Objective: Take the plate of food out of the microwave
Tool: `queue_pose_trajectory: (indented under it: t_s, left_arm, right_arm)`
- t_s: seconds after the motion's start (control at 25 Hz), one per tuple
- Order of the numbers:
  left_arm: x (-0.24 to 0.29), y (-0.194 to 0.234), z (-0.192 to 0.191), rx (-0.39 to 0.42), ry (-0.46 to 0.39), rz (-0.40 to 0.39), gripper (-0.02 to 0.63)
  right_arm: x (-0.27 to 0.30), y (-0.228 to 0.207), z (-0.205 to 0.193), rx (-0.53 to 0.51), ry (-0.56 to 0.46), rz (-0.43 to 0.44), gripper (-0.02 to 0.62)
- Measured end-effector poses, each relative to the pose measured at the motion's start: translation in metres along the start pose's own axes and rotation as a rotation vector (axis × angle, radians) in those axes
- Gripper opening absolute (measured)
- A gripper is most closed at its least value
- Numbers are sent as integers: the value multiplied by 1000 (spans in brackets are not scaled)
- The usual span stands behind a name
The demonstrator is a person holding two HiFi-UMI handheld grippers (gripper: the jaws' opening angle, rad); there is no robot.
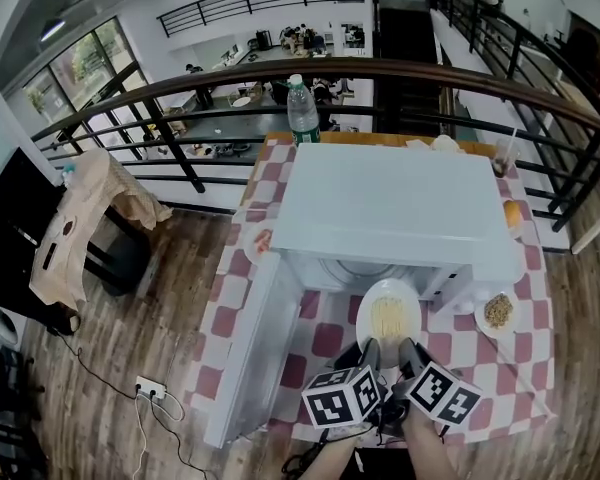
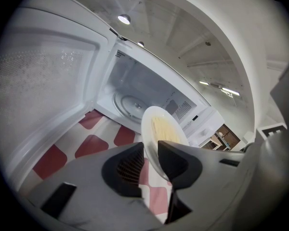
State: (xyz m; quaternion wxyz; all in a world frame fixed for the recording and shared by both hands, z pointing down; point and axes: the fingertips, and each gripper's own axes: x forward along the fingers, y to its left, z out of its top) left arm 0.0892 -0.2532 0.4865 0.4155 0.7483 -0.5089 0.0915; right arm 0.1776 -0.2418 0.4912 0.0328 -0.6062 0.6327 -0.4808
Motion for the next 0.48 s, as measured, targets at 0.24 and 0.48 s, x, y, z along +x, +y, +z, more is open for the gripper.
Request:
queue_pose_trajectory:
  t_s: [0.24,0.48]
  left_arm:
    - [2,2,0,-3,4,3,100]
    - [3,4,0,-8,3,0,100]
  right_arm:
    - [3,-1,0,4,4,-3,64]
    - [5,-1,-1,2,1,-4,63]
